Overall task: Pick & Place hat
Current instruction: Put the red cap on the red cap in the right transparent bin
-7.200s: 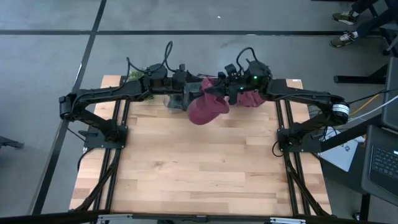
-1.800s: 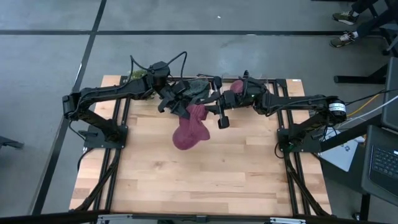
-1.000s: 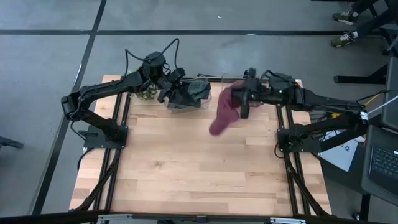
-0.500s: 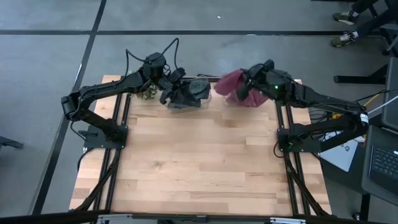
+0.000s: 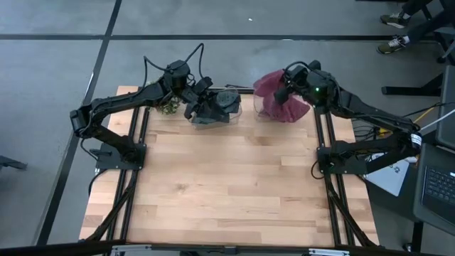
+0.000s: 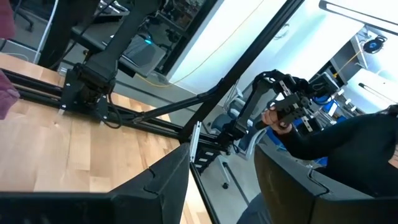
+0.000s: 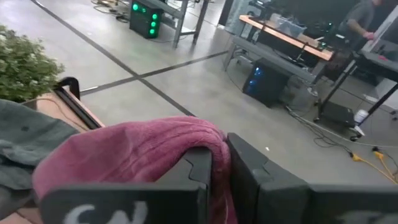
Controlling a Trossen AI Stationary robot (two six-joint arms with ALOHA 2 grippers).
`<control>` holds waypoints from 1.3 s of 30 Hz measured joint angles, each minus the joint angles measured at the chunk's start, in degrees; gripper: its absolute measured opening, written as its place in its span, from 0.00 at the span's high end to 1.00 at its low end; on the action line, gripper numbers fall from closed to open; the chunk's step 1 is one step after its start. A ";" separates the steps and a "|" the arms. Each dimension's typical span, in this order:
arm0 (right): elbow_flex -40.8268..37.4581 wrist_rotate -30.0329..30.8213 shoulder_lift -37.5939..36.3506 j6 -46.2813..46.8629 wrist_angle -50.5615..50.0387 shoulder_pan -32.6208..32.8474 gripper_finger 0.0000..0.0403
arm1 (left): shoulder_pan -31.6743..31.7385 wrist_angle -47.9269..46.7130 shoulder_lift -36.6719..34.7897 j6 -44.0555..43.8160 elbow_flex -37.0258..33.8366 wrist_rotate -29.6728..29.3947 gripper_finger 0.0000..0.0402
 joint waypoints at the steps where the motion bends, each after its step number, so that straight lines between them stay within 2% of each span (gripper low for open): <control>1: 0.00 -0.09 -0.07 -0.02 -0.38 -0.31 0.91 | 0.00 -0.02 0.00 0.00 0.00 0.00 0.56; 8: 0.00 -5.02 -2.05 -1.31 -7.53 -2.63 0.92 | -0.02 -0.02 0.00 0.00 0.00 0.00 0.56; 14: 0.00 -4.93 -4.78 0.00 -15.25 -6.68 0.92 | -0.02 -0.02 0.00 -0.01 0.00 -0.01 0.56; 23: 0.00 -5.05 -8.68 -11.64 -11.42 -11.60 0.91 | -0.02 -0.02 0.01 -0.02 0.00 -0.02 0.56; 25: 0.00 -6.78 -9.13 -12.93 -12.70 -12.32 0.92 | -0.03 -0.02 0.01 -0.02 0.00 -0.02 0.56; 32: -1.48 -14.08 -7.81 -8.39 -20.88 -13.70 0.91 | -0.04 -0.02 0.02 -0.02 0.00 -0.04 0.56; 35: -3.21 -16.51 -6.53 -7.20 -20.88 -13.70 0.92 | -0.04 -0.04 0.02 -0.02 0.00 -0.07 0.56; 39: -3.34 -16.80 -4.61 -7.83 -19.56 -13.68 0.91 | -0.04 -0.04 0.02 -0.02 0.01 -0.09 0.56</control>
